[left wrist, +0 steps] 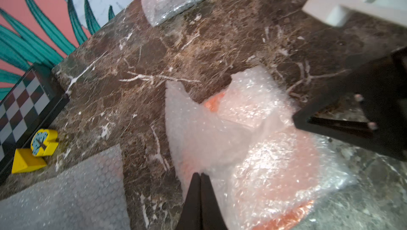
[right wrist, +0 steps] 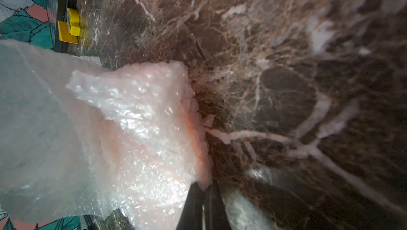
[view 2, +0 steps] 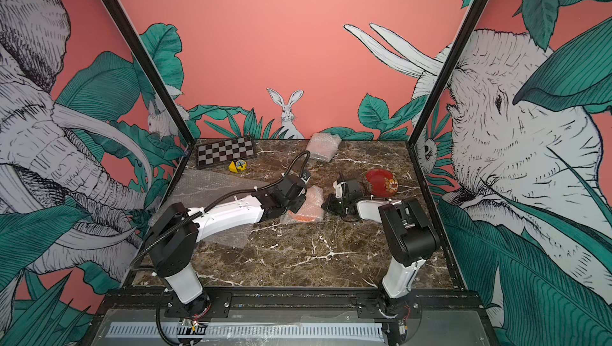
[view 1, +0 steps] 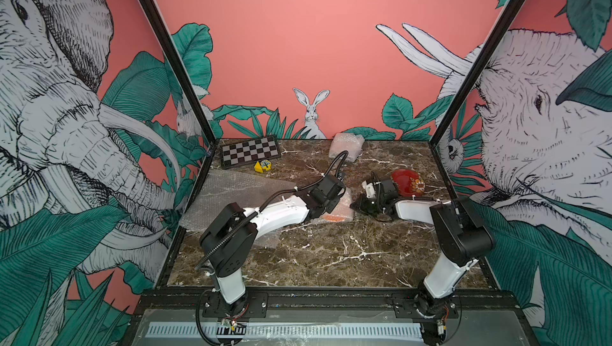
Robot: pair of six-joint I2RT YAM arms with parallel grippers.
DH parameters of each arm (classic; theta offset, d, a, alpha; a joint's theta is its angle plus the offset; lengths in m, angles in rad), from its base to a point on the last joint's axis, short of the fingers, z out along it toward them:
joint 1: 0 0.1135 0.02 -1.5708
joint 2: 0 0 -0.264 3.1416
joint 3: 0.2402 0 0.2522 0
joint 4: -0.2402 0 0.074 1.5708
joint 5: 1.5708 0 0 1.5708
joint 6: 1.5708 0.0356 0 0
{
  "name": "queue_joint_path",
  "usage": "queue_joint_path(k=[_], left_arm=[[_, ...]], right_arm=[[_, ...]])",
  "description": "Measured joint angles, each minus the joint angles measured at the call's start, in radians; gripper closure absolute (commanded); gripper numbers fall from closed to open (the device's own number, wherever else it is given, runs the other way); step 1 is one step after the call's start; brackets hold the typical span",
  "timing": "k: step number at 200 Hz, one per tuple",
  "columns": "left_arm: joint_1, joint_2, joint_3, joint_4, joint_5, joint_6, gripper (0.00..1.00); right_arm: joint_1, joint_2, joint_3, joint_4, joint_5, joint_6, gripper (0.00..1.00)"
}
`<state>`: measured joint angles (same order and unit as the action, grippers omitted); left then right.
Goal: Unpack dinner plates from bubble wrap
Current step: Unwrap the bubble wrap at the center of the board.
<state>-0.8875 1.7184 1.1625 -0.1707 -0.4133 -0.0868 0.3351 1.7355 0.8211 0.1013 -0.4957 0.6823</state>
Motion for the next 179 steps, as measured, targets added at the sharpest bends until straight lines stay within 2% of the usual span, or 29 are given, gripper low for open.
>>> queue_joint_path(k=[13,47,71,100,137,157,179], left_arm=[[0.005,-0.025,-0.031,0.004,-0.019,-0.041,1.0],[0.016,-0.095,-0.104,0.016,-0.066,-0.147,1.0],[0.034,-0.126,-0.142,0.023,-0.068,-0.193,1.0],[0.072,-0.132,-0.165,0.025,-0.05,-0.217,1.0],[0.119,-0.156,-0.19,0.023,-0.006,-0.216,0.82],[0.141,-0.178,-0.199,0.029,0.048,-0.196,0.69],[0.166,-0.199,-0.21,0.044,0.114,-0.178,0.62]], right_arm=[[0.0,-0.011,0.007,-0.028,0.013,-0.012,0.93],[0.0,-0.039,0.026,-0.105,0.049,-0.05,0.7],[0.0,-0.063,0.044,-0.159,0.084,-0.08,0.59],[0.0,-0.097,0.084,-0.222,0.127,-0.114,0.57],[0.017,-0.151,0.131,-0.259,0.144,-0.152,0.56],[0.037,-0.148,0.168,-0.263,0.125,-0.168,0.56],[0.07,-0.122,0.205,-0.264,0.104,-0.183,0.56]])
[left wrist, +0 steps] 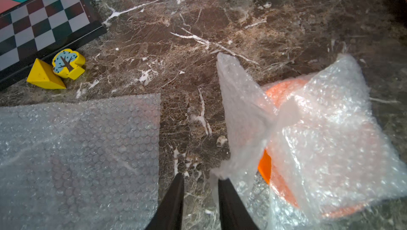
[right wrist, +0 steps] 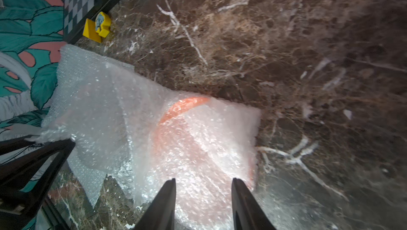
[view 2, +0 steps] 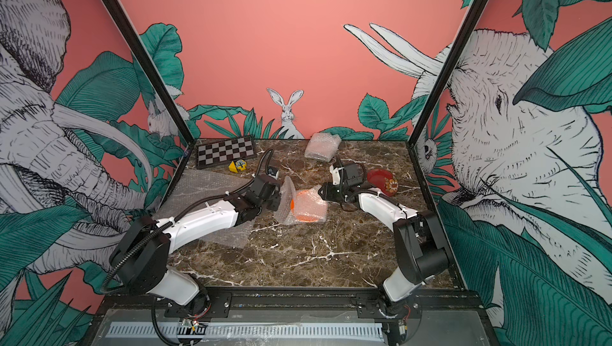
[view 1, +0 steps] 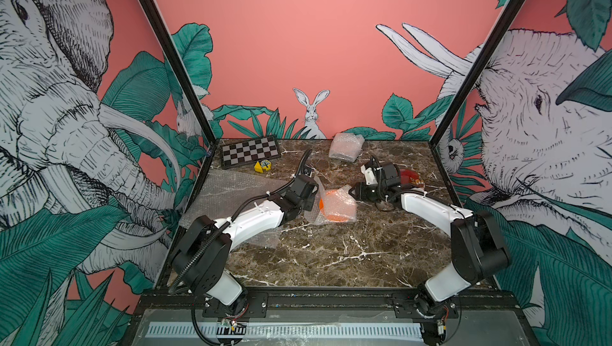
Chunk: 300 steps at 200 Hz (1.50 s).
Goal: Unpack dinner plates from bubble wrap
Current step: Unwrap the bubble wrap at the center of the board.
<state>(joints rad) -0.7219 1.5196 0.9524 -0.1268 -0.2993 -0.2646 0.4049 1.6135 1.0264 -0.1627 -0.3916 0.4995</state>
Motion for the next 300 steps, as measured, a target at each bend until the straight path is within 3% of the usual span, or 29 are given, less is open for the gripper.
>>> queue_joint_path(k=[37,69,131,155,203,226,281,300], left_arm=[[0.069,-0.042,-0.039,0.016,0.093,0.003,0.52],[0.138,-0.109,-0.09,0.022,0.129,-0.01,0.49],[0.233,-0.219,-0.153,0.028,0.195,-0.021,0.41],[0.278,-0.233,-0.185,0.075,0.314,-0.016,0.3],[0.312,-0.219,-0.201,0.136,0.56,0.03,0.19],[0.312,-0.171,-0.191,0.14,0.62,0.054,0.2],[0.315,-0.017,-0.148,0.169,0.623,0.063,0.28],[0.315,0.024,-0.134,0.193,0.629,0.055,0.37]], right_arm=[[0.042,0.091,0.038,-0.004,-0.013,-0.011,0.57],[0.053,0.148,0.041,-0.023,-0.012,-0.014,0.56],[0.061,0.16,0.05,-0.041,-0.008,-0.016,0.56],[0.062,0.16,0.054,-0.042,-0.008,-0.018,0.56],[0.062,0.161,0.054,-0.05,-0.004,-0.021,0.56],[0.062,0.163,0.06,-0.056,-0.004,-0.022,0.56],[0.062,0.167,0.067,-0.06,-0.003,-0.023,0.56],[0.062,0.169,0.067,-0.06,-0.003,-0.025,0.56]])
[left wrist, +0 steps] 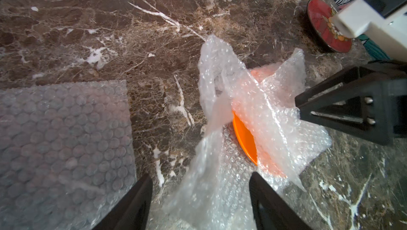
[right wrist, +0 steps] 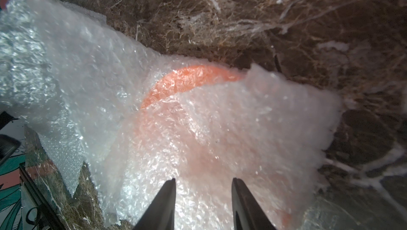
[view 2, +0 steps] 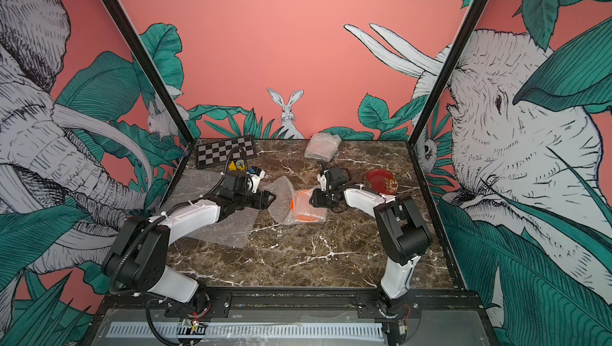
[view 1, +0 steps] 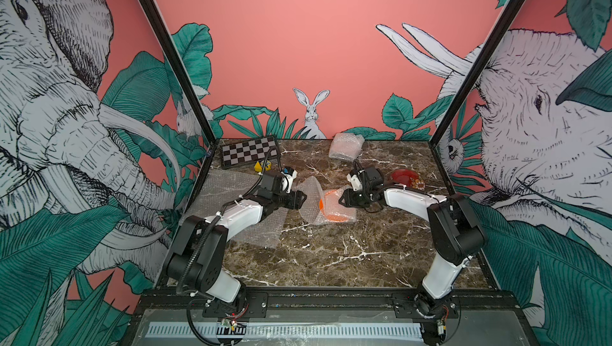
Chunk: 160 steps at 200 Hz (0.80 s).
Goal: Unpack dinner plates from bubble wrap
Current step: Unwrap the bubble wrap at the center of the board.
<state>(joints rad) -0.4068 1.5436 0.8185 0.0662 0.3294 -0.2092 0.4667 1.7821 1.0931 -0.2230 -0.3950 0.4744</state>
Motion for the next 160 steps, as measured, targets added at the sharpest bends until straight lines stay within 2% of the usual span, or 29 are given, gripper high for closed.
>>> queue_joint_path(k=[25,54,101,160], left_arm=[[0.0,0.037,0.01,0.043,0.01,-0.019,0.63],[0.0,0.04,0.011,0.08,0.004,-0.036,1.0],[0.002,0.012,-0.019,0.074,-0.06,-0.08,1.0],[0.002,-0.127,-0.183,0.047,-0.08,-0.184,1.0]], right_arm=[[0.0,0.003,0.0,-0.001,0.0,-0.001,0.56],[0.0,0.006,0.002,-0.008,0.0,-0.008,0.56],[0.006,0.006,0.03,-0.038,0.005,-0.025,0.56],[0.027,0.007,0.064,-0.079,0.024,-0.063,0.55]])
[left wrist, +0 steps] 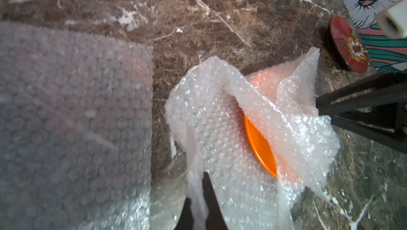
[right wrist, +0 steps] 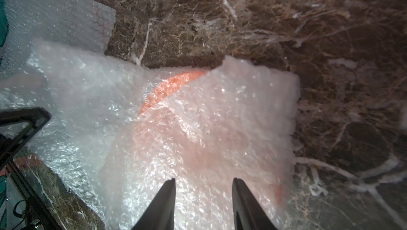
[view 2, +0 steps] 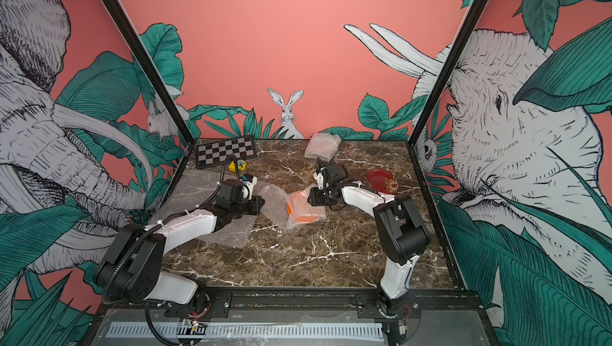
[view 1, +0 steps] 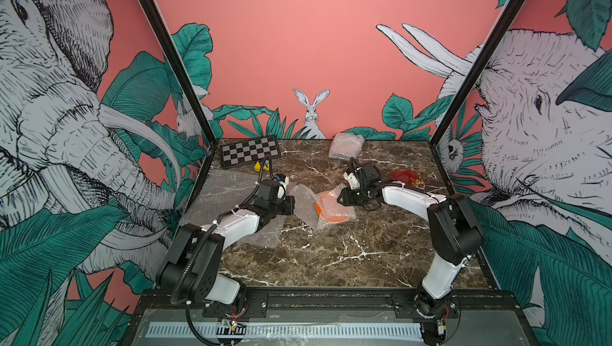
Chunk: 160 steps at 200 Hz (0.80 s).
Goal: Unpack dinner plates from bubble wrap
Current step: Unwrap the bubble wrap at the center of the board.
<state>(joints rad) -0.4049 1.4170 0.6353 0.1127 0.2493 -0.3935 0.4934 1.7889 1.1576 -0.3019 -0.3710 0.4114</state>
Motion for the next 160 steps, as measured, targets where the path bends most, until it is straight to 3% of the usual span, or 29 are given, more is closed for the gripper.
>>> queue_joint_path(k=[71,160], left_arm=[[0.0,-0.074,-0.068,-0.037,-0.005,-0.03,1.0],[0.0,-0.076,-0.068,-0.041,-0.019,-0.03,1.0]], right_arm=[[0.026,-0.02,0.002,-0.03,0.012,-0.021,0.53],[0.091,-0.049,0.075,0.039,-0.112,-0.008,0.51]])
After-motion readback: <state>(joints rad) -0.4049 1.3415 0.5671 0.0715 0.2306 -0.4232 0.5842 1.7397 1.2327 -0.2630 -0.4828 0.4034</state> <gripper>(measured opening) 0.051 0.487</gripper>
